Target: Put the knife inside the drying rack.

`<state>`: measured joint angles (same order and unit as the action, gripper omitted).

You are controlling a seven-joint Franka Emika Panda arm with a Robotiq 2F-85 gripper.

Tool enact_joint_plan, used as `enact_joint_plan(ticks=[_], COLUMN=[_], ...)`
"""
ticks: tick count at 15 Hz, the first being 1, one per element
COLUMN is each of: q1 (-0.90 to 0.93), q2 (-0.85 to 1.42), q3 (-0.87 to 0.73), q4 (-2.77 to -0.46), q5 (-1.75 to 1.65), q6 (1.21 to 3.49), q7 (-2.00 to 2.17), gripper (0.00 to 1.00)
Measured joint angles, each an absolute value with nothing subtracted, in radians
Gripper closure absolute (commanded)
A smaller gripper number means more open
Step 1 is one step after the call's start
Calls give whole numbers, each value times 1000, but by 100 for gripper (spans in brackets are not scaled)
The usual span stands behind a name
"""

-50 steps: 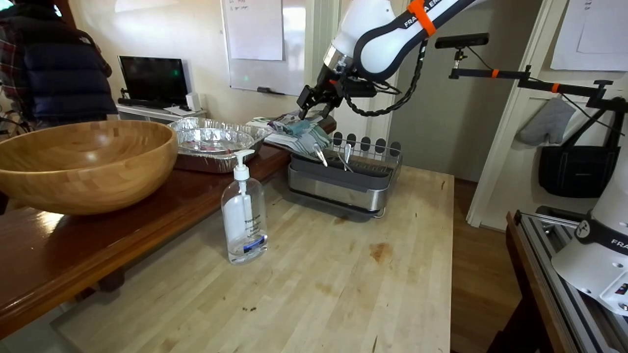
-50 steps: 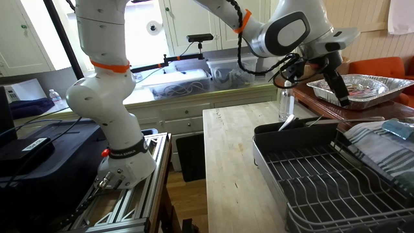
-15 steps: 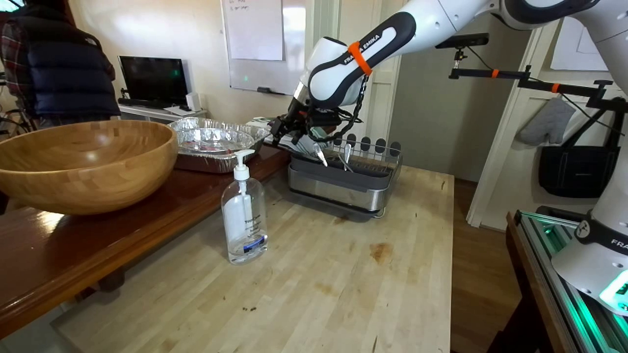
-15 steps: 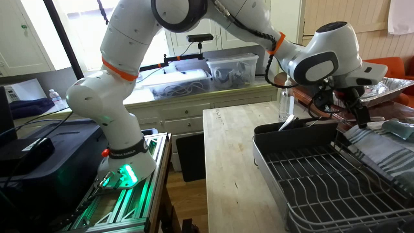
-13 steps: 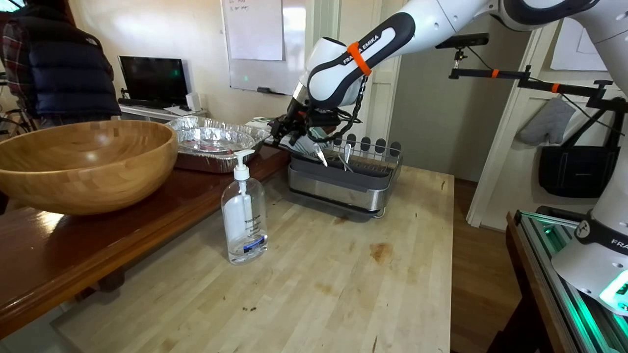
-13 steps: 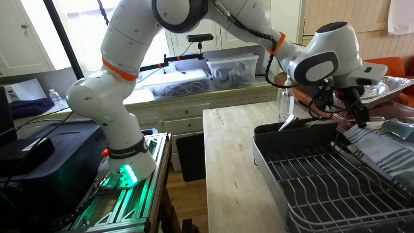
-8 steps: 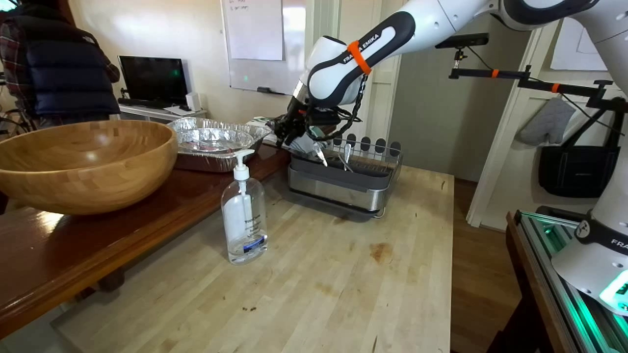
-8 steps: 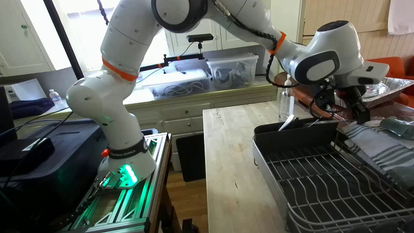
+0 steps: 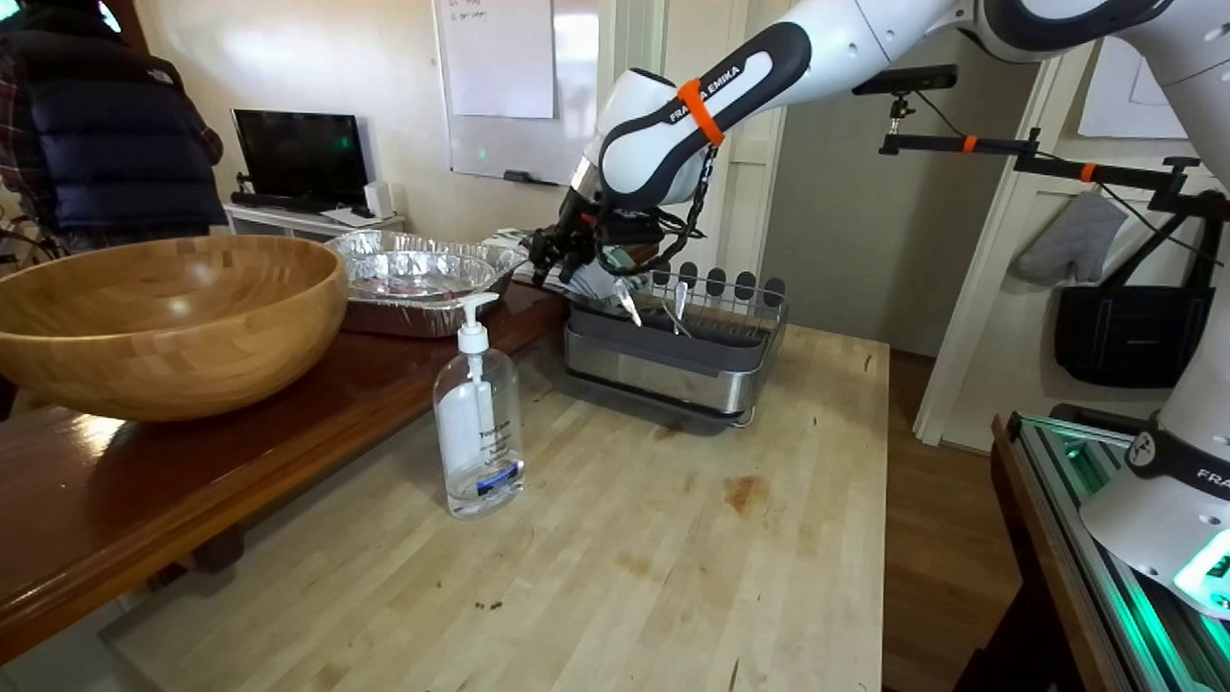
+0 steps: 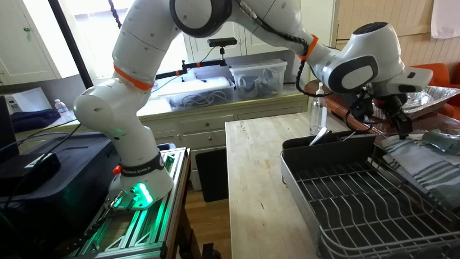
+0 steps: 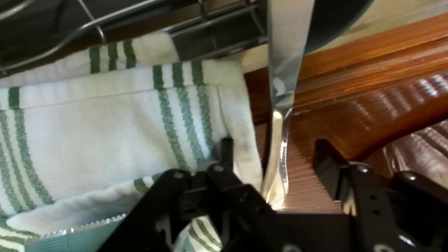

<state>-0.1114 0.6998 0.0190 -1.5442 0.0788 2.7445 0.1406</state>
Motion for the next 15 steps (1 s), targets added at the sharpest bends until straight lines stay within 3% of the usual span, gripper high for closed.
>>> enact_joint_plan(ticks=[1, 2, 5, 7, 15], q1=[-111, -111, -110, -110, -99], q2=[701, 702, 702, 702, 702], q3=[20, 21, 21, 19, -15], q4=[-1544, -1544, -1541, -1541, -1541], q5=[79, 79, 79, 79, 79], q6=[2744, 2743, 2743, 2740, 2703], q7=[139, 138, 135, 135, 136], gripper=[40, 39, 12, 1, 0])
